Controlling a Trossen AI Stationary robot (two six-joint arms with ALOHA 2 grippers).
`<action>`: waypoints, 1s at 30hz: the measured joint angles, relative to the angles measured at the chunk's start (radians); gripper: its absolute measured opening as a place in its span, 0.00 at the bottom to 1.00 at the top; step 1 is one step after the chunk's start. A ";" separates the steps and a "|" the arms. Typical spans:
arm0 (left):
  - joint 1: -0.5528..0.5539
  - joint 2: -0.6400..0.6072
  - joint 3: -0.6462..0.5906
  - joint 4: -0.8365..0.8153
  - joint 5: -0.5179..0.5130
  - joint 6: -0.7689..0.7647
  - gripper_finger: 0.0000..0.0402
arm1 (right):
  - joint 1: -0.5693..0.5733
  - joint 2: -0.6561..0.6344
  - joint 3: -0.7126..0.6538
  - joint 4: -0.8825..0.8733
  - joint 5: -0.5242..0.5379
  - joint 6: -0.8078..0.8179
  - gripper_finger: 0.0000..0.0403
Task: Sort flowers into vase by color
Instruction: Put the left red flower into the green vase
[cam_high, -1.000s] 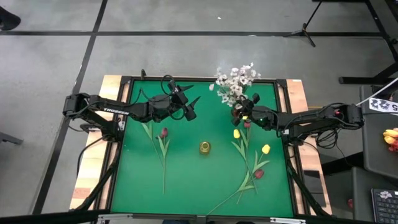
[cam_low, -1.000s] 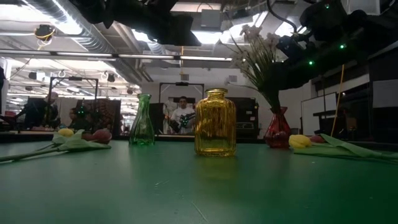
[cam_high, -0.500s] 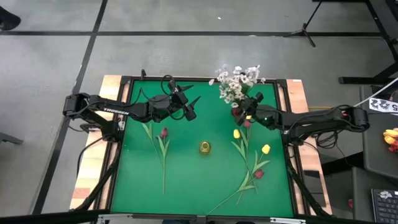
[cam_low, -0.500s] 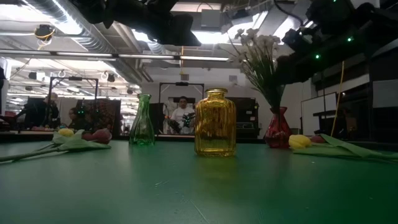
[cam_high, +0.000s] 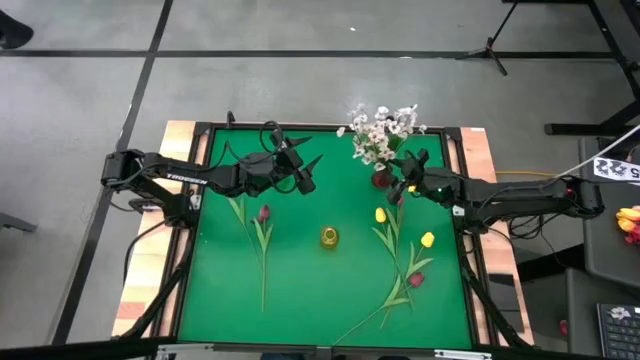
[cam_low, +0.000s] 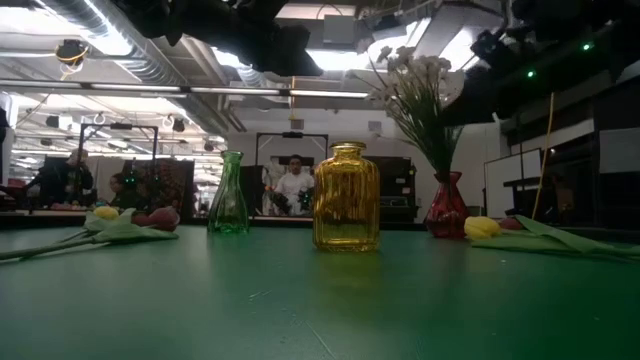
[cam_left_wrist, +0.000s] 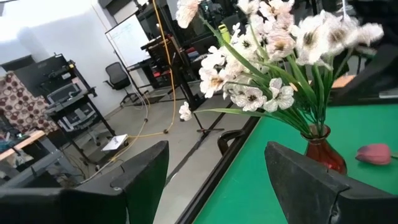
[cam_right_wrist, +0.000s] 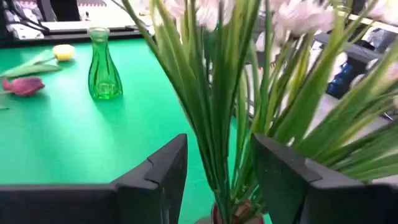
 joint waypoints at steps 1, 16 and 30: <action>0.000 0.000 0.000 -0.004 0.000 0.004 0.66 | 0.000 -0.018 0.000 -0.015 0.000 0.000 0.44; -0.043 -0.087 0.045 -0.321 0.000 -0.224 0.66 | 0.000 -0.223 0.000 -0.256 -0.007 0.052 0.44; -0.223 -0.135 0.141 -0.984 0.003 -0.979 0.66 | -0.001 -0.227 0.001 -0.291 -0.016 0.054 0.44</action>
